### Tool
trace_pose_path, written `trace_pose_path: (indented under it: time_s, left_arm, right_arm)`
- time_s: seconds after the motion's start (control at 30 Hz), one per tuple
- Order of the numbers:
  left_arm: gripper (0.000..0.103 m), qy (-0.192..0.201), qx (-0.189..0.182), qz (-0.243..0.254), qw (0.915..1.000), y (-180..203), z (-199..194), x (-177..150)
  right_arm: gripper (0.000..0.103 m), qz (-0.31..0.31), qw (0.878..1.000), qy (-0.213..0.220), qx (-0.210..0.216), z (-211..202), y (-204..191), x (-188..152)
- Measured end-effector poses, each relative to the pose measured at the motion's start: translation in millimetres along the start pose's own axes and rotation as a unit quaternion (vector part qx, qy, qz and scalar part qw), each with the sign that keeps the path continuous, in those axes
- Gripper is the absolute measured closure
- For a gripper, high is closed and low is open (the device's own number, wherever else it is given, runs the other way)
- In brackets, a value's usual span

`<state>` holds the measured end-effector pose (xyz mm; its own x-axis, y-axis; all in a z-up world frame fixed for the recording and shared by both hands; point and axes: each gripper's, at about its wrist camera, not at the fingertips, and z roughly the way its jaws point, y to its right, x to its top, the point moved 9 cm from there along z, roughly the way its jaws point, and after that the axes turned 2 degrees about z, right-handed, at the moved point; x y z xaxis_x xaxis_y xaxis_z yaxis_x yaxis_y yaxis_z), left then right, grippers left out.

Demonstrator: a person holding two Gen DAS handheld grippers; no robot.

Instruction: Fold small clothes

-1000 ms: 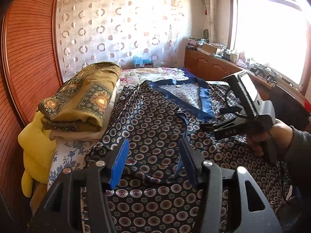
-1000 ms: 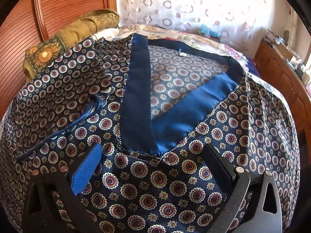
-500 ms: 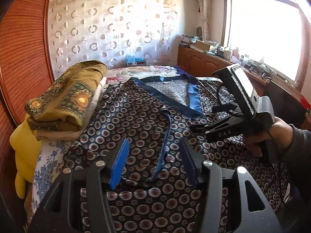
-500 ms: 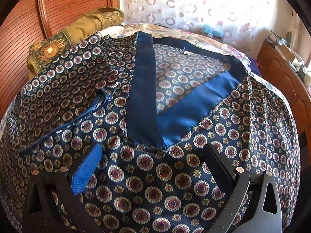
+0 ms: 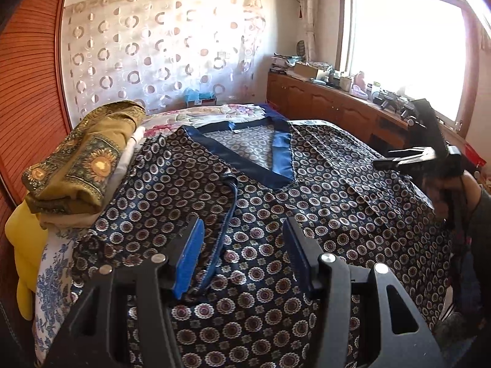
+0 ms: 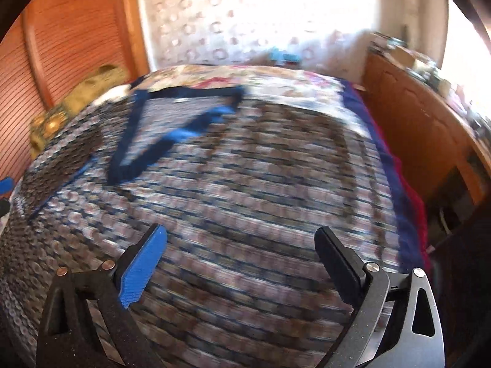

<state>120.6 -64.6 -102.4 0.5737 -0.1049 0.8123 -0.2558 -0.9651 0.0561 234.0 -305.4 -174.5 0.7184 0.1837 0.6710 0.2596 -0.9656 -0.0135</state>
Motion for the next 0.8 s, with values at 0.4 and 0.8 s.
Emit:
trace_pose_path:
  time_s: [0.4,0.8]
  left_arm:
    - [0.05,-0.014,-0.004,0.003,0.9999,8.1,10.8,-5.1]
    - [0.05,-0.015,-0.004,-0.003,0.9999,5.4,12.2,-9.5]
  right_arm:
    - [0.042,0.1,0.994,-0.033,-0.028,-7.3,115.0,-36.2]
    - [0.099,0.073,0.996,-0.025,-0.039,-18.3,110.2,-38.1]
